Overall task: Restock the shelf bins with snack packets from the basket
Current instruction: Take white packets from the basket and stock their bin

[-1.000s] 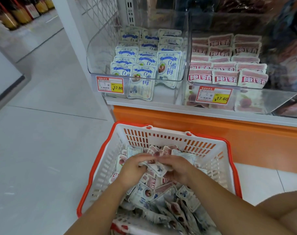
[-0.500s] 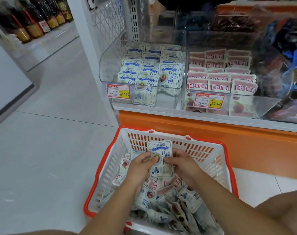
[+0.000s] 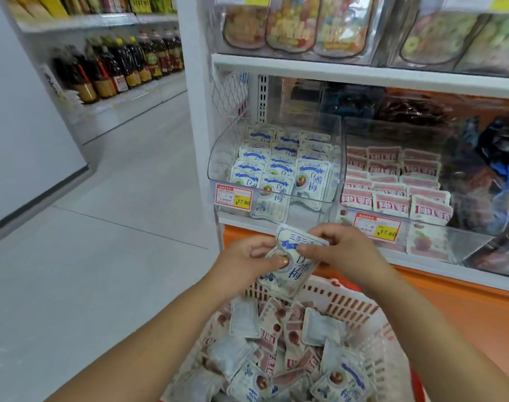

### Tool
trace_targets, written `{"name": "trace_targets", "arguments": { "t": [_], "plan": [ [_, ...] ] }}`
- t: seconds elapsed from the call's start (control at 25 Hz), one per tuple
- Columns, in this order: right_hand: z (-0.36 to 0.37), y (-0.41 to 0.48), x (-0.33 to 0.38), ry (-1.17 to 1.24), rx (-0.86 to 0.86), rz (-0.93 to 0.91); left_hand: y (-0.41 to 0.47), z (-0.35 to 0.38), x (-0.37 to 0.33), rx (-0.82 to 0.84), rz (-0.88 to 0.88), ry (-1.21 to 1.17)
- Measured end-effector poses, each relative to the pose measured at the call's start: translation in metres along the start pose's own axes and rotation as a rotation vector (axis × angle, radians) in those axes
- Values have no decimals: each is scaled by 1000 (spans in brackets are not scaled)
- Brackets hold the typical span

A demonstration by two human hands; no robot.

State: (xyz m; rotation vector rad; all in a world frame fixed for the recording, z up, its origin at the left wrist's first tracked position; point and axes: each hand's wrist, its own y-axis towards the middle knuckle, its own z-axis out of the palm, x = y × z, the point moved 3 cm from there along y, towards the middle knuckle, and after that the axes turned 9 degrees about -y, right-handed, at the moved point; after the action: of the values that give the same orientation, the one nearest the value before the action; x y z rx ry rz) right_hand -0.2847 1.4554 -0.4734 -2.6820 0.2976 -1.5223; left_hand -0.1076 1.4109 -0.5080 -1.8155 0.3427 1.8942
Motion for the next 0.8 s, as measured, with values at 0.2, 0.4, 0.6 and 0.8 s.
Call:
{"name": "trace_targets", "arguments": {
  "t": [0.2,0.4,0.6,0.8],
  "plan": [
    [-75,33,94,-147,-364,-245,15,-55,-72,-356,324,448],
    [-82,111,123,-919,-340,-225,34,-95,-66,-502,376,915],
    [-54,181,86,-1451,120,-21,53,-103,-61,-448,407,1029],
    [-50,207,65,-1711,99,-72,57,-110,-53,-442,469,1047]
  ]
}}
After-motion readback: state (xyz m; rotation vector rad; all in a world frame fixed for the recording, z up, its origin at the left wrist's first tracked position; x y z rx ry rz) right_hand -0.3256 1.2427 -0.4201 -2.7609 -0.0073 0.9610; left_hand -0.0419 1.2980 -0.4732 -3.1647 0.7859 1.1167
